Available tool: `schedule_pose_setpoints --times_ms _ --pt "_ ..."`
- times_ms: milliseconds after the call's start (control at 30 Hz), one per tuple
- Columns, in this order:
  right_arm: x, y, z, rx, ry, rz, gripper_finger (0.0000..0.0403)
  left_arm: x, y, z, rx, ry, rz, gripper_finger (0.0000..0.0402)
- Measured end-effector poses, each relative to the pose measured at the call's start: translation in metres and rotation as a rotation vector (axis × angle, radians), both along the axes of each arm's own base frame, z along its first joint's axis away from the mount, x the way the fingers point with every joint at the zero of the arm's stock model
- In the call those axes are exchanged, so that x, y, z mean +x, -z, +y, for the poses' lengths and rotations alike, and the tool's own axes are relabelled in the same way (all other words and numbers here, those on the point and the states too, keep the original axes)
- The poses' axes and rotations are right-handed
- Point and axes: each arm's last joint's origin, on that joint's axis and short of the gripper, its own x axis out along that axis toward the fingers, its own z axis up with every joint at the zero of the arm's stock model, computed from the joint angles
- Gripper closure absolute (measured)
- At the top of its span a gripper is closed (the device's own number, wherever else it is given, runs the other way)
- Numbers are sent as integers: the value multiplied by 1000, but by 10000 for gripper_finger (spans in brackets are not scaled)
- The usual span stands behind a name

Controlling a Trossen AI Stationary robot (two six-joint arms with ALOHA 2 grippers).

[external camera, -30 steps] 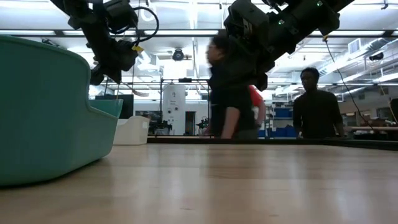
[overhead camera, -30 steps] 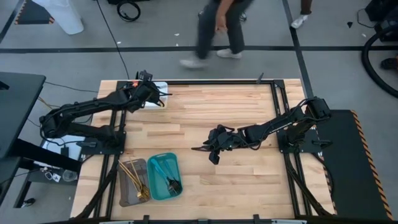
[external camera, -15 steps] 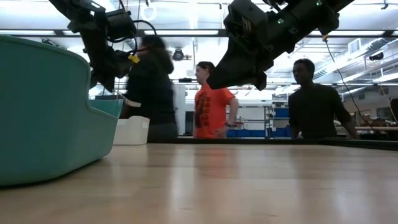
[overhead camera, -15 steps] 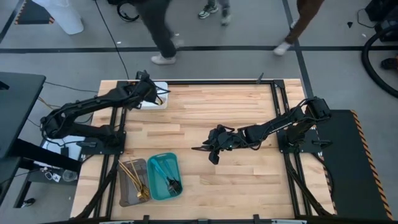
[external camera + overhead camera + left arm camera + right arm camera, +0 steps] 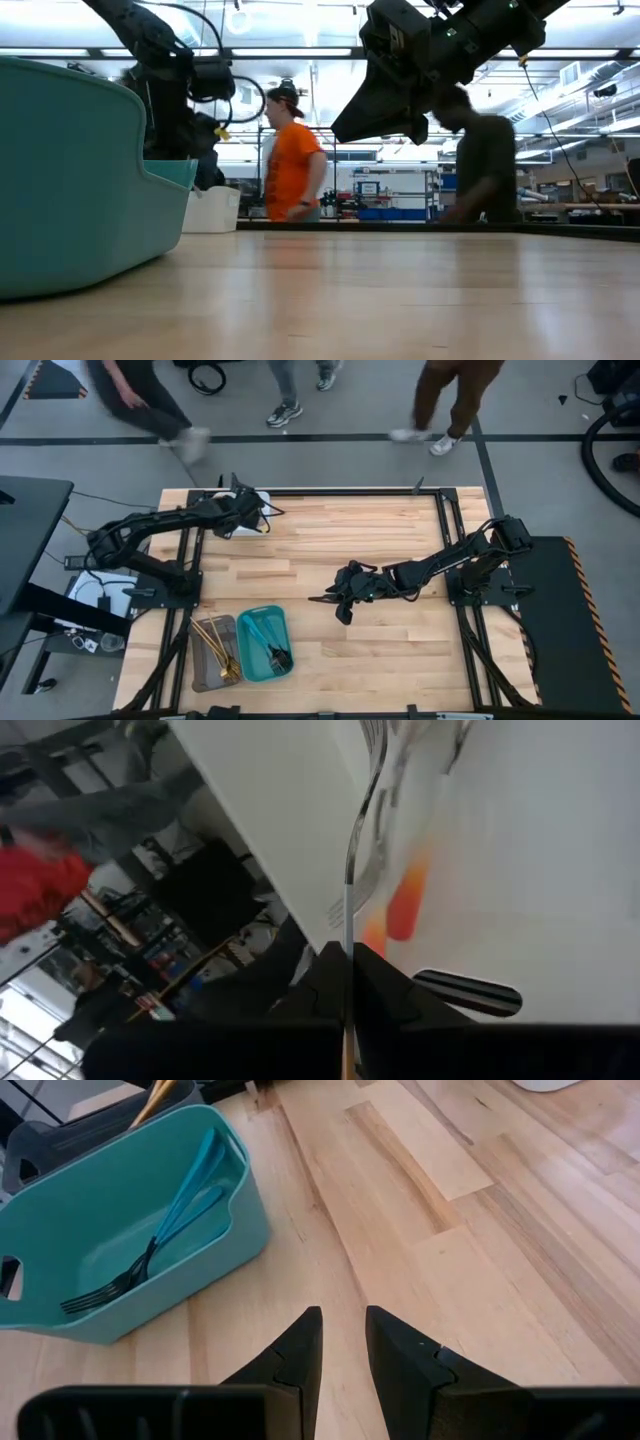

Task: Sort silverware by color (type)
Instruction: Put the orange fork into the white bin

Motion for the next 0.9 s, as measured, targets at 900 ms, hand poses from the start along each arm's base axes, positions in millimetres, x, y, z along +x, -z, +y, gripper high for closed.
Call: schedule_pose_setpoints --times_ms 900 --pt "0 0 0 -6 -4 1 312 -4 11 9 -138 -11 -72 359"
